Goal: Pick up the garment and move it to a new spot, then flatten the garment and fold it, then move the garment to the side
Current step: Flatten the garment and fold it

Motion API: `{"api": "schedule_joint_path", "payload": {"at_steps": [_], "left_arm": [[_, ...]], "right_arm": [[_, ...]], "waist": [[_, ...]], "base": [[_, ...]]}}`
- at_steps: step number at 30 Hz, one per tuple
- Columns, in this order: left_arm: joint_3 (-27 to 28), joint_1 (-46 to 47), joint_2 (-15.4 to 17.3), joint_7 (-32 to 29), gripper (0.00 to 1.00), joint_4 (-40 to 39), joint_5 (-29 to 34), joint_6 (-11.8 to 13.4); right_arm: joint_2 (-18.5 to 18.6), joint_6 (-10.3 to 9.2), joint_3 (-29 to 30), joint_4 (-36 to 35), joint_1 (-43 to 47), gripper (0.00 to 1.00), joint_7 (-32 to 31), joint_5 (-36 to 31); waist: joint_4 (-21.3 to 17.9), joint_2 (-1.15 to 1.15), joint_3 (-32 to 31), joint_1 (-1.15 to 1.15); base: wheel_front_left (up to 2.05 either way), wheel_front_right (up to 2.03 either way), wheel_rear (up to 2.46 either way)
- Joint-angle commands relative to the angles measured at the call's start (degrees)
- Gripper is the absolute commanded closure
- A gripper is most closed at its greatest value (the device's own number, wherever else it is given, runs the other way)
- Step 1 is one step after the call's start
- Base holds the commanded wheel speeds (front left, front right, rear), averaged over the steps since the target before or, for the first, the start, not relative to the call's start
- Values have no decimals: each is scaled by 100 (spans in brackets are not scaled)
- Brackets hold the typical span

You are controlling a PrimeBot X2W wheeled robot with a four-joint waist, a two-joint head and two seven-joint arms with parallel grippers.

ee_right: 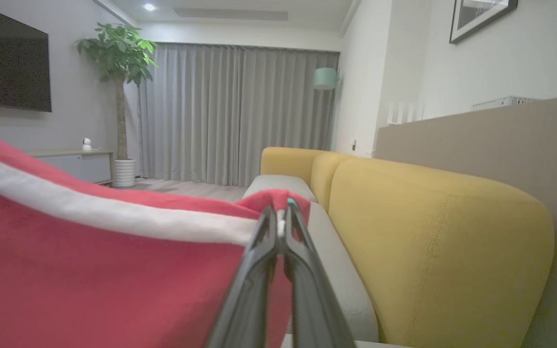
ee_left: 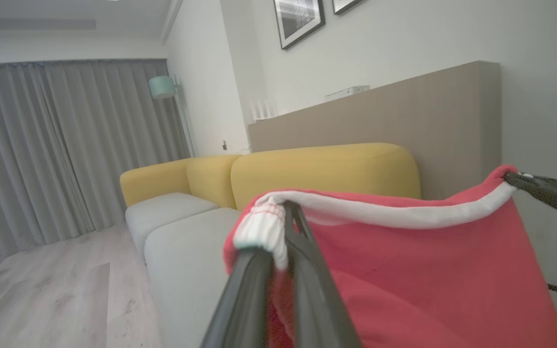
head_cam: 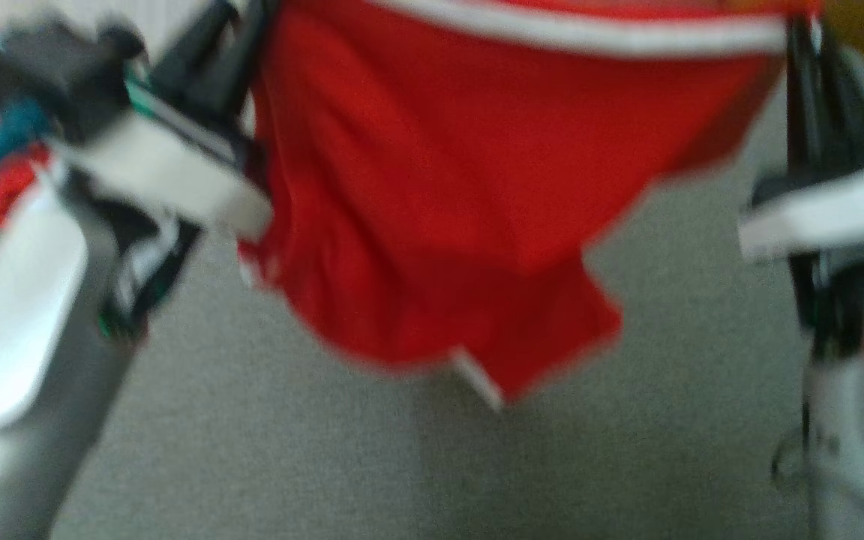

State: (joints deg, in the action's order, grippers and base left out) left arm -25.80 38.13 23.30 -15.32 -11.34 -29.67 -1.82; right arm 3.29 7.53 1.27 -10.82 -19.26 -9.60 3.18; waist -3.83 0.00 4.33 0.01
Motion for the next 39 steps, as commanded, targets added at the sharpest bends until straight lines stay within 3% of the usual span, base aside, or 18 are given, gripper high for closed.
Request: {"api": "schedule_joint_path", "payload": {"at_steps": [1, 9, 13, 19, 26, 39], "left_arm": [[292, 718, 193, -35, 100, 45, 61, -77], [307, 2691, -130, 322, 100, 1438, 371, -273], [250, 2775, -301, 563, 100, 1806, 342, -297], [84, 1973, -319, 907, 100, 2056, 239, -325], [1, 649, -271, 1300, 100, 1854, 74, -184], [-411, -1695, -298, 1568, 100, 935, -79, 322]], "right_arm": [[67, -4, -200, 15, -747, 100, 19, -46], [26, -4, -187, 1405, -3020, 100, 511, -564], [-26, -4, -207, 1797, -3146, 100, 797, -628], [-39, -4, -566, 2246, -2623, 100, 1238, -350], [-40, -4, -670, 2354, -1696, 100, 1649, -73], [-41, -4, -373, 1704, 385, 100, 1672, 115]], "waist": [[-122, 0, 632, -1], [-280, 0, 1655, -1], [-282, 0, 2034, -1], [-274, 0, 2340, -1], [-200, 0, 2202, -1], [-103, 0, 985, -1]], "base": [[0, 0, 0], [0, 0, 0], [0, 0, 0], [0, 0, 0], [0, 0, 0], [0, 0, 0]]}}
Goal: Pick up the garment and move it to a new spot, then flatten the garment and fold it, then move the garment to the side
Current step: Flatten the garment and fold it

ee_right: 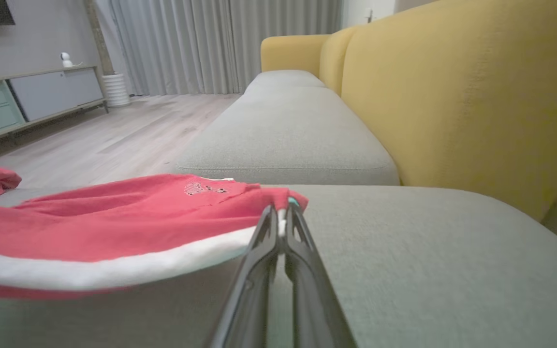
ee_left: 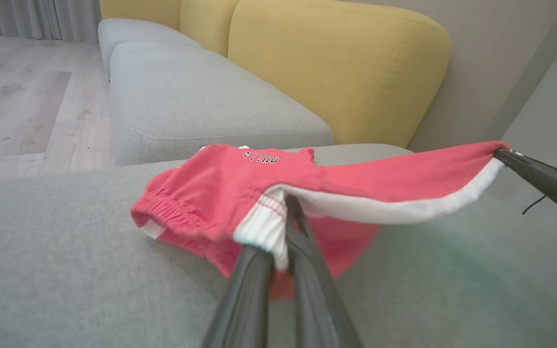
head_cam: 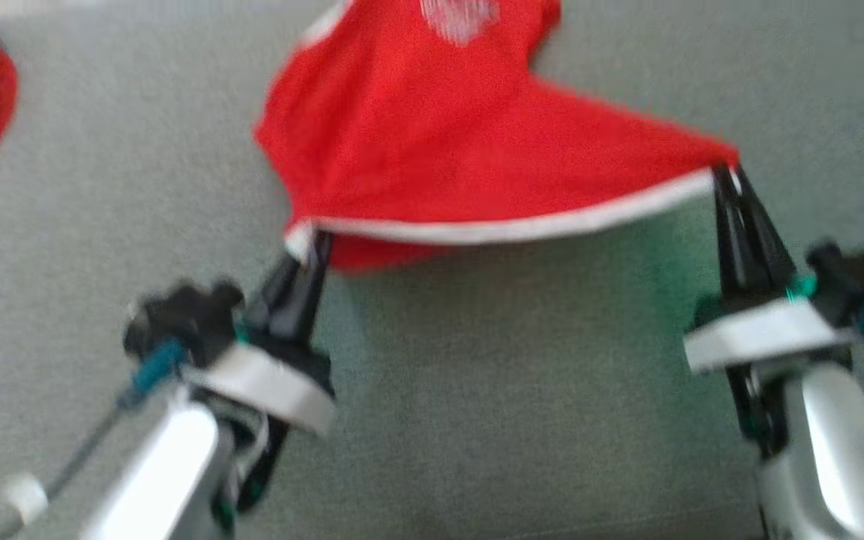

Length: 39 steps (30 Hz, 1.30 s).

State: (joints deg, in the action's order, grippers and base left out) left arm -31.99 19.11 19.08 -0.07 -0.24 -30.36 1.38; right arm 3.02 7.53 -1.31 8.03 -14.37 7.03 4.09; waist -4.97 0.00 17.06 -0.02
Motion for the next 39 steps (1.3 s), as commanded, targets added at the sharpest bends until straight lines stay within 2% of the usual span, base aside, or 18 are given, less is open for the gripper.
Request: {"api": "schedule_joint_path", "payload": {"at_steps": [1, 6, 11, 15, 19, 27, 31, 39], "left_arm": [[160, 16, 107, 52, 100, -264, -28, 53], [-73, -818, 36, 10, 100, -722, -134, 289], [-287, -1446, 32, -124, 100, -1193, -206, 496], [-475, -1725, -71, -213, 100, -1328, -324, 540], [-562, -1749, -306, -211, 100, -1185, -535, 492], [-487, -1113, -740, -101, 100, -472, -770, 259], [-321, -514, -1017, -79, 100, -8, -916, 167], [0, 415, -1364, 4, 100, 868, -1245, 49]], "right_arm": [[-13, -4, -63, -279, 101, 100, -20, 63], [-13, -4, 156, -894, 1103, 100, -303, 173], [-13, -4, 215, -1609, 1753, 100, -691, 83], [-14, -4, 370, -1948, 1981, 100, -983, -23], [-14, -4, 493, -1951, 1906, 100, -1232, -118], [-12, -4, 570, -1485, 791, 100, -1857, -671], [249, -4, 334, -957, -296, 100, -2371, -875], [648, -4, -189, 383, -1922, 100, -2765, -944]], "waist": [[15, 0, -420, 2], [24, 0, -949, 2], [14, 0, -1170, 2], [130, 0, -1156, 2], [326, 0, -1000, 2], [823, 0, -354, 2], [1110, 0, 103, 2], [1468, 0, 600, 2]], "base": [[0, 0, 0], [0, 0, 0], [0, 0, 0], [0, 0, 0], [0, 0, 0], [0, 0, 0], [0, 0, 0], [0, 0, 0]]}}
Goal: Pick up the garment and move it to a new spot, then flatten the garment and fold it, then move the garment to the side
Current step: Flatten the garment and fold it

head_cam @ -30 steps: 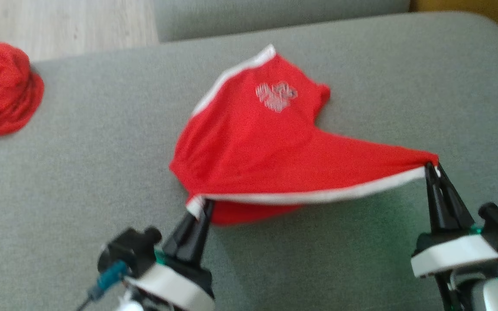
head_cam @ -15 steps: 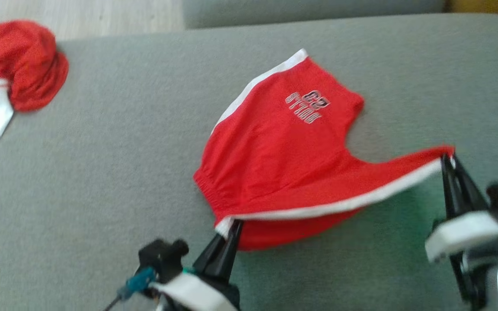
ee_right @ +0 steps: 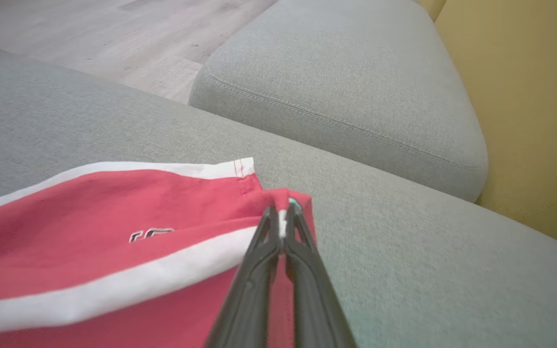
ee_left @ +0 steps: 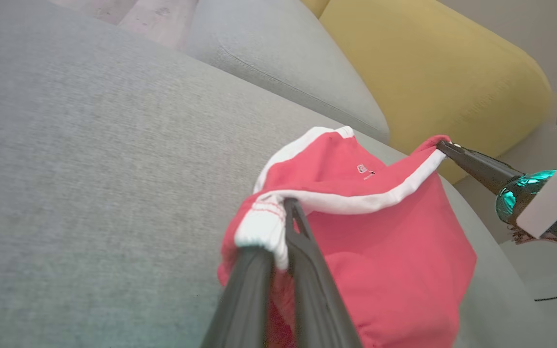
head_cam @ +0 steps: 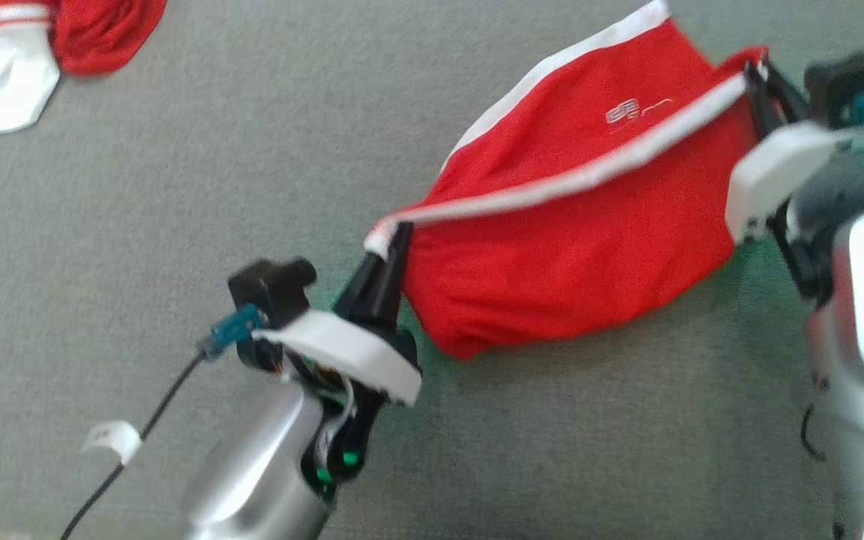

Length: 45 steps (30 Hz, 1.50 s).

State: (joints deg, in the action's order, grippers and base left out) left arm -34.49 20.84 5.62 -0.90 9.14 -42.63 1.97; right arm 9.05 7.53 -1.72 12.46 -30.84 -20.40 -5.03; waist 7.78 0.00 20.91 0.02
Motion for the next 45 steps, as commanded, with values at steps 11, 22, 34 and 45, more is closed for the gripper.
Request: {"api": "schedule_joint_path", "payload": {"at_steps": [11, 22, 34, 45], "left_arm": [[271, 798, -209, 404, 100, 597, -251, -74], [36, 953, -261, 744, 0, 877, -371, -41], [-214, 348, 313, 732, 0, 352, 15, 247], [143, -367, 989, 1073, 0, -458, 306, 913]], "right_arm": [[29, -4, -229, 1458, -1569, 100, 106, -161], [-109, -4, 73, 2413, -2169, 0, 1123, -479], [-118, -4, 255, 3015, -2032, 0, 1582, -178], [391, -4, -19, 3498, -1580, 0, 588, 519]], "waist": [[462, 0, 442, -2], [539, 0, 462, -2], [355, 0, -4, -2], [520, 0, -425, -2]], "base": [[0, 0, 0], [0, 0, 0], [0, 0, 0], [0, 0, 0]]}}
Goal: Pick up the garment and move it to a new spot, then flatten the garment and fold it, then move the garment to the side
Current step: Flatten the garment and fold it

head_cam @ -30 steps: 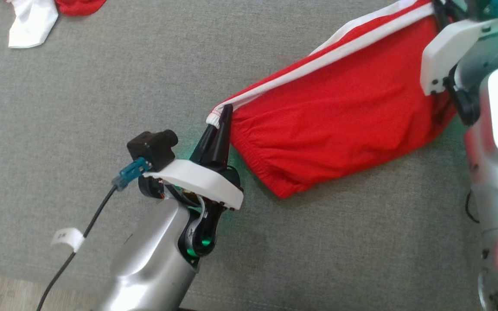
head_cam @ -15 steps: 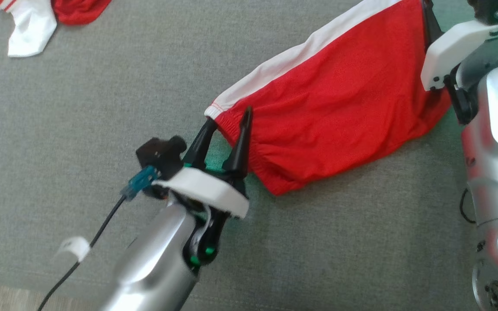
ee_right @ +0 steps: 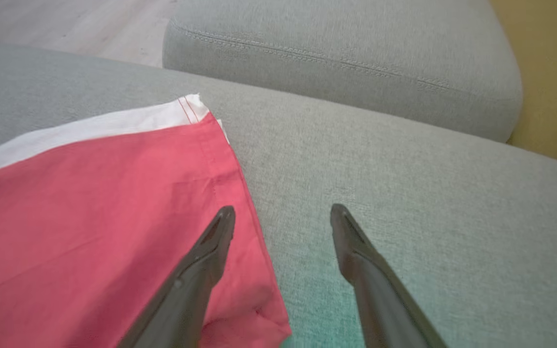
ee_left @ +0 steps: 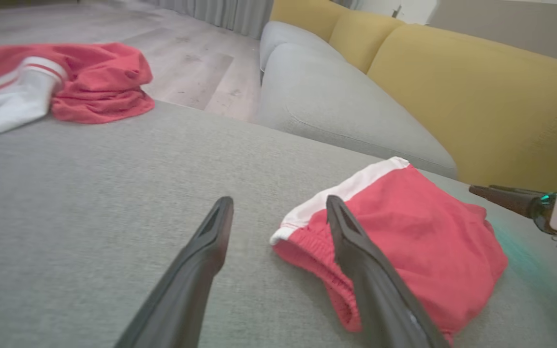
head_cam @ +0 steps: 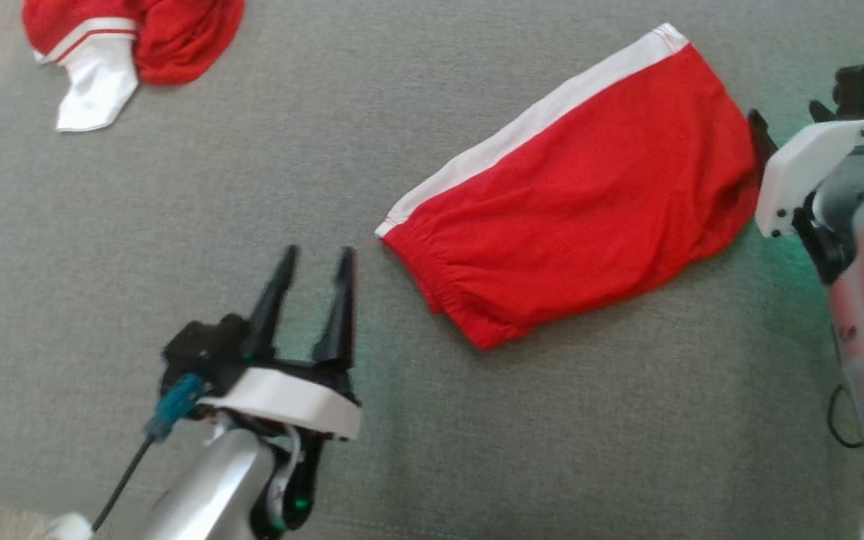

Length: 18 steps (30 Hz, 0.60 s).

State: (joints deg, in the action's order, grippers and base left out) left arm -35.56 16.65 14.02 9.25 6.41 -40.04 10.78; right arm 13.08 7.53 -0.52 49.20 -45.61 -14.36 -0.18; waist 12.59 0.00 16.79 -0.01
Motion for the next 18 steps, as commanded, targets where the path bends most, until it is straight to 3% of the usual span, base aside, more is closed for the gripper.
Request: {"api": "schedule_joint_path", "payload": {"at_steps": [1, 13, 15, 16, 18], "left_arm": [[293, 6, 194, 81, 0, -234, 62, 92], [546, -305, 411, 124, 0, -521, -32, 349], [565, -330, 434, 132, 0, -539, -36, 369], [572, -341, 445, 139, 0, -550, -33, 378], [569, -346, 464, 146, 0, -581, -16, 390]], "right_arm": [[29, -4, -192, -161, -83, 0, -124, 107], [419, -4, -823, -110, 229, 1, -1427, 1227], [440, -4, -843, -177, 297, 52, -1509, 1392], [445, -4, -846, -215, 328, 63, -1523, 1456], [462, -4, -806, -295, 372, 100, -1466, 1508]], "waist": [[71, 0, -7, 1], [296, 0, 57, 1], [270, 0, 37, 1], [247, 0, 21, 1], [186, 0, -10, 1]], "base": [[0, 0, 0], [0, 0, 0], [0, 0, 0], [0, 0, 0], [0, 0, 0]]}}
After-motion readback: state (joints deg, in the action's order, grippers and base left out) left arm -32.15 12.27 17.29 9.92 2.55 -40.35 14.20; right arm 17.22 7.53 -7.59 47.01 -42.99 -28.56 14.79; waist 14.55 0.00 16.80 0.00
